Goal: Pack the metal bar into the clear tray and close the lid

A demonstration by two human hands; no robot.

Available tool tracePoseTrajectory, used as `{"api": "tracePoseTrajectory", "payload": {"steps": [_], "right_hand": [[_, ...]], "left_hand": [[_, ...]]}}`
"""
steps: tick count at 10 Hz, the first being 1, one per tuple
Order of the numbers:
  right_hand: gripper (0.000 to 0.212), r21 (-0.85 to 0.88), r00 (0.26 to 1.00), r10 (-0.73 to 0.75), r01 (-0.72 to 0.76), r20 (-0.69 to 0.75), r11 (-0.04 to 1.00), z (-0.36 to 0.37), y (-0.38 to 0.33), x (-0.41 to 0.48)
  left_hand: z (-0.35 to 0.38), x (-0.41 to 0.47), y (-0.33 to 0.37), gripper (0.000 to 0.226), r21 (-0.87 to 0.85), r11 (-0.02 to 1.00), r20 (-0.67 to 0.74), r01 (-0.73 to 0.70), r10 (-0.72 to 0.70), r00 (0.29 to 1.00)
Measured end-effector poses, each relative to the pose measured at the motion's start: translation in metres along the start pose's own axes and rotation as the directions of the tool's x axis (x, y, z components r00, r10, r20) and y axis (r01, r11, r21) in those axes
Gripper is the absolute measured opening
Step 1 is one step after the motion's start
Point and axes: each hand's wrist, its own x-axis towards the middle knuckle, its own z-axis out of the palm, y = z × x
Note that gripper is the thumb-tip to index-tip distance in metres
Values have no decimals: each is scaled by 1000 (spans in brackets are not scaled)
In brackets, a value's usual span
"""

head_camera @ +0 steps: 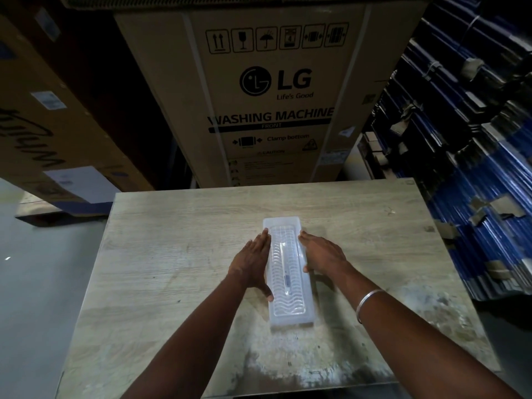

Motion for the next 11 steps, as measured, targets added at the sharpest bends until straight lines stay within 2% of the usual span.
{"api": "tracePoseTrajectory", "payload": {"steps": [1,2,3,4,5,6,7,8,9,10,11], "right_hand": [[103,32,1000,-3,4,-25,999,6,1,2],[81,86,996,-16,24,-87,996,14,-4,-5],[34,88,986,-38,53,-165,995,30,-10,-14],[22,59,963,-60,78,-262,995,47,-15,-27],[25,97,955,-11,41,-296,994,65,-21,-42],[41,115,942,-28,70,-335,991,81,-20,-48],[44,115,928,-12,59,-372,992,90,-18,-50],[36,52,908,-34,61,-417,997,76,-24,-46],[49,76,885,-31,74,-465,994,57,-28,-35],[65,51,858,-73,115,-509,992,29,-32,-25],[74,-10,800,-90,105,-593,994,-19,-38,-11]], "left_hand": [[4,-11,4,156,-75,997,-21,-18,17,1000],[8,-25,11,141,-146,989,-18,-1,-1,1000],[7,-32,21,125,-141,990,6,4,-3,1000],[6,-37,24,118,-133,991,24,30,-27,999],[11,-37,22,113,-144,987,27,71,-67,997],[11,-39,25,107,-135,988,34,75,-71,997],[11,-41,24,104,-115,992,53,56,-50,997],[4,-41,22,88,-115,993,-6,29,-30,1000],[-6,-36,16,77,-63,998,-175,28,-38,984],[-25,-35,13,95,-25,998,-299,55,-60,952],[-60,-28,2,78,-11,995,-485,99,-92,870]]}}
